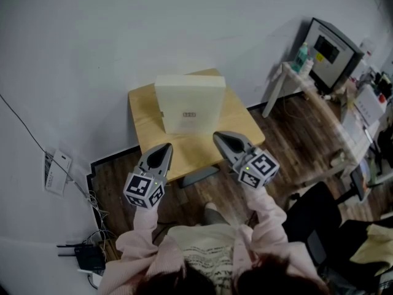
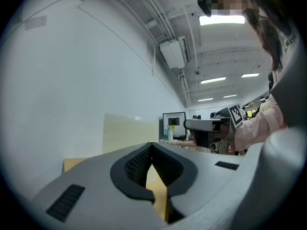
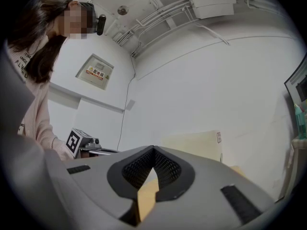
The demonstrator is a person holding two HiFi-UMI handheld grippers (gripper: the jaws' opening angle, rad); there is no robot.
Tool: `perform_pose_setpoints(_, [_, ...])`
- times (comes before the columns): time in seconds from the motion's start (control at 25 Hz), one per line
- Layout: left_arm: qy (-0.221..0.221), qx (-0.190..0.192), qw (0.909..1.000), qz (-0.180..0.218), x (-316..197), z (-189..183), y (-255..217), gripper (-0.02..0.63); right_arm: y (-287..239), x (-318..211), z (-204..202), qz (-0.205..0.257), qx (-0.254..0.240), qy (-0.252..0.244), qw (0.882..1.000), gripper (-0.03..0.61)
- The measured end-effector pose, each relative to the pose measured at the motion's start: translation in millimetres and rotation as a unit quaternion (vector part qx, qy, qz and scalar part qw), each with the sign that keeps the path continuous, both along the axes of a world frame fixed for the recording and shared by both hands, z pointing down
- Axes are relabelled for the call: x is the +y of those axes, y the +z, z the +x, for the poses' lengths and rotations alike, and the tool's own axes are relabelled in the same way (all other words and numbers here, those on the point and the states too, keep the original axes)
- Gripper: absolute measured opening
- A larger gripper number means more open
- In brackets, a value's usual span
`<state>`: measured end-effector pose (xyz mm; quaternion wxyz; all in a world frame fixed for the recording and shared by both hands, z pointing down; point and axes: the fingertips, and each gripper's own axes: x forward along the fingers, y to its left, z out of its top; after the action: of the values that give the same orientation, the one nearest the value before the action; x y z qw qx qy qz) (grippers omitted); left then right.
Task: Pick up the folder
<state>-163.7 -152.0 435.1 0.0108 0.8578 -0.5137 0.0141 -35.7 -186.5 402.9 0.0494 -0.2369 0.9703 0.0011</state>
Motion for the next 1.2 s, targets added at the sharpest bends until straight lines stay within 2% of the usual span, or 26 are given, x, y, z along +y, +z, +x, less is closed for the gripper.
perform_pose_setpoints(0.32, [-0.016,-0.008,0.9998,-0.001,-31,-8,1,0.0,8,-37,-2,-0.007,0.005,-0.004,1.0,0.005])
perform_pose_setpoints(0.76, [-0.048,-0.023,0.9986,0.004,-84,-25,-1,0.0,7,-90,-6,0.021,0.034,-0.029,0.999,0.005])
perform_pose_setpoints(0.96, [-0.057,-0.03,0.998,-0.004,-98,-31,1,0.0,13,-105,-3,0.006,0.048,-0.037,0.998,0.005])
perform_pose_setpoints(1.2, [-0.07,-0.036,0.9967,-0.019,-111,-40,9,0.0,25,-124,10,-0.006,0.064,-0.024,0.998,0.005])
